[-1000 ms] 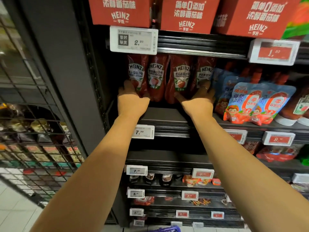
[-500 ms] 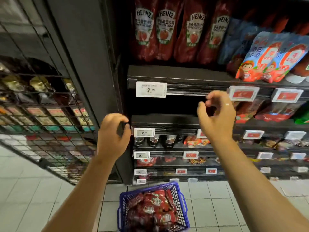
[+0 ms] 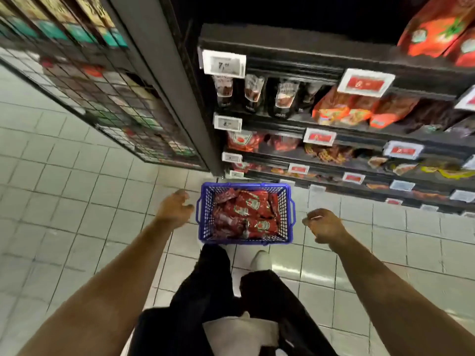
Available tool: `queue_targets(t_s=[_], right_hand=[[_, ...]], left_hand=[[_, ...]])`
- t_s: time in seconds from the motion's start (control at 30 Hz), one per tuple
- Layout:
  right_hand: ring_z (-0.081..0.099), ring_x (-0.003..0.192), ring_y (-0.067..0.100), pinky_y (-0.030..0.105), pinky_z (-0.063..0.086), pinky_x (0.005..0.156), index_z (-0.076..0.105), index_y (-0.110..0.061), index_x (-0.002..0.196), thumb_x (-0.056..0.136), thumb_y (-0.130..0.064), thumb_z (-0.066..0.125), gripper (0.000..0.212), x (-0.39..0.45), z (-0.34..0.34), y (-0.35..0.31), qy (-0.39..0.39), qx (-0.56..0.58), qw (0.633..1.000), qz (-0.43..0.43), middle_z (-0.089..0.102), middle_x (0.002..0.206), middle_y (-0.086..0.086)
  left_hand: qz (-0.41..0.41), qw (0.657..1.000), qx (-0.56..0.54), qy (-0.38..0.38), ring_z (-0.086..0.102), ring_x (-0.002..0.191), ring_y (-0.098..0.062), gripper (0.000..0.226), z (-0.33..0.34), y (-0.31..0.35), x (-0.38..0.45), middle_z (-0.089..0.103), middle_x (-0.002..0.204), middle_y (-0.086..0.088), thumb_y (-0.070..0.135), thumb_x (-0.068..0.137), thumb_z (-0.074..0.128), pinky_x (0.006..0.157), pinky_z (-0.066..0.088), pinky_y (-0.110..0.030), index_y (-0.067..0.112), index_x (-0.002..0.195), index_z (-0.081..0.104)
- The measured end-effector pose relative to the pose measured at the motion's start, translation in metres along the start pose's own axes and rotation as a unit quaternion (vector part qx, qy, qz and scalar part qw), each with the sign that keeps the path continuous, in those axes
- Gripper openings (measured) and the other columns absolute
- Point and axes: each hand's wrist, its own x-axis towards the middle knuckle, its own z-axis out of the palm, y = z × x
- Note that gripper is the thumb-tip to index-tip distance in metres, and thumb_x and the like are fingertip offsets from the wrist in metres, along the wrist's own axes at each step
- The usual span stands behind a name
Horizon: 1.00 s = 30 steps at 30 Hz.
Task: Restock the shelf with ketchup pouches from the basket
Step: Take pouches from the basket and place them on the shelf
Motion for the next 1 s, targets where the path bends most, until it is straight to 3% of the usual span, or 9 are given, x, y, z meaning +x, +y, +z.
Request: queue_targets(t_s=[0.17, 0.33, 0.47, 0.57, 0.67, 0.77, 0.83, 0.93, 1.0], right_hand=[[0.060, 0.066, 0.027, 0.046, 0.057, 0.067, 0.063, -0.017, 0.076, 0.087, -0.016, 0.071, 0.013, 0.021, 0.053, 0.061, -0.052, 0.039, 0.995, 0.070, 0.063, 0.074, 0.008], [0.060, 0.060, 0.019, 0.031, 0.053, 0.052, 0.062, -0.013, 0.094, 0.091, -0.012, 0.065, 0.005, 0.070, 0.116, 0.112, -0.097, 0.155, 0.967, 0.175, 0.061, 0.082, 0.009], [0.062, 0.078, 0.024, 0.037, 0.054, 0.064, 0.057, -0.017, 0.106, 0.095, -0.037, 0.063, 0.024, 0.140, 0.172, 0.128, -0.096, 0.237, 0.942, 0.218, 0.060, 0.094, 0.007], [0.064, 0.088, 0.028, 0.039, 0.055, 0.072, 0.064, -0.018, 0.099, 0.092, -0.042, 0.066, 0.025, 0.206, 0.207, 0.123, -0.086, 0.295, 0.920, 0.242, 0.066, 0.096, 0.008], [0.067, 0.096, 0.027, 0.041, 0.055, 0.085, 0.070, -0.017, 0.110, 0.085, -0.044, 0.070, 0.036, 0.276, 0.240, 0.123, -0.106, 0.314, 0.917, 0.219, 0.074, 0.102, 0.004], [0.069, 0.085, 0.021, 0.034, 0.056, 0.068, 0.068, -0.022, 0.115, 0.069, -0.053, 0.078, 0.056, 0.342, 0.273, 0.131, -0.106, 0.265, 0.935, 0.212, 0.073, 0.097, 0.000], [0.073, 0.069, 0.020, 0.028, 0.055, 0.053, 0.068, -0.016, 0.112, 0.084, -0.042, 0.073, 0.039, 0.374, 0.291, 0.144, -0.143, 0.257, 0.933, 0.210, 0.076, 0.086, 0.001], [0.069, 0.048, 0.017, 0.024, 0.050, 0.039, 0.068, -0.014, 0.091, 0.092, -0.032, 0.065, 0.018, 0.412, 0.316, 0.168, -0.161, 0.252, 0.922, 0.245, 0.072, 0.062, 0.001], [0.074, 0.060, 0.022, 0.033, 0.058, 0.050, 0.071, -0.014, 0.096, 0.083, -0.043, 0.073, 0.031, 0.425, 0.325, 0.173, -0.169, 0.260, 0.920, 0.241, 0.076, 0.073, 0.004]], left_hand=[[-0.044, 0.999, -0.013, -0.008, 0.066, 0.104, -0.034, 0.016, 0.093, -0.040, -0.024, 0.071, 0.109, -0.009, 0.016, 0.088, 0.063, 0.083, 0.046, -0.033, 0.015, 0.102, 0.071], [-0.086, 0.994, -0.040, -0.050, 0.065, 0.103, -0.033, 0.022, 0.186, -0.077, 0.001, 0.070, 0.111, -0.008, 0.016, 0.087, 0.065, 0.079, 0.046, -0.032, 0.015, 0.109, 0.064], [-0.104, 0.988, -0.071, -0.090, 0.065, 0.107, -0.029, 0.045, 0.249, -0.107, 0.066, 0.069, 0.120, -0.002, 0.028, 0.083, 0.070, 0.083, 0.050, -0.034, 0.023, 0.126, 0.055], [-0.144, 0.976, -0.133, -0.092, 0.065, 0.104, -0.026, 0.059, 0.288, -0.115, 0.125, 0.069, 0.117, 0.001, 0.042, 0.073, 0.071, 0.087, 0.052, -0.038, 0.030, 0.128, 0.051], [-0.202, 0.952, -0.212, -0.082, 0.066, 0.099, -0.024, 0.076, 0.326, -0.120, 0.189, 0.067, 0.117, 0.003, 0.051, 0.062, 0.072, 0.086, 0.056, -0.040, 0.037, 0.131, 0.044], [-0.207, 0.946, -0.243, -0.060, 0.065, 0.098, -0.020, 0.088, 0.364, -0.133, 0.253, 0.063, 0.116, 0.008, 0.056, 0.053, 0.074, 0.081, 0.058, -0.038, 0.036, 0.133, 0.045], [-0.218, 0.945, -0.237, -0.049, 0.062, 0.095, -0.018, 0.081, 0.384, -0.141, 0.288, 0.061, 0.120, 0.002, 0.046, 0.066, 0.079, 0.074, 0.054, -0.034, 0.030, 0.137, 0.044], [-0.242, 0.950, -0.189, -0.052, 0.052, 0.121, -0.029, 0.080, 0.420, -0.160, 0.335, 0.044, 0.145, -0.012, 0.038, 0.084, 0.069, 0.095, 0.050, -0.043, 0.021, 0.152, 0.029], [-0.249, 0.958, -0.138, -0.033, 0.039, 0.136, -0.041, 0.079, 0.441, -0.159, 0.348, 0.026, 0.155, -0.020, 0.033, 0.088, 0.064, 0.109, 0.041, -0.049, 0.014, 0.154, 0.024]])
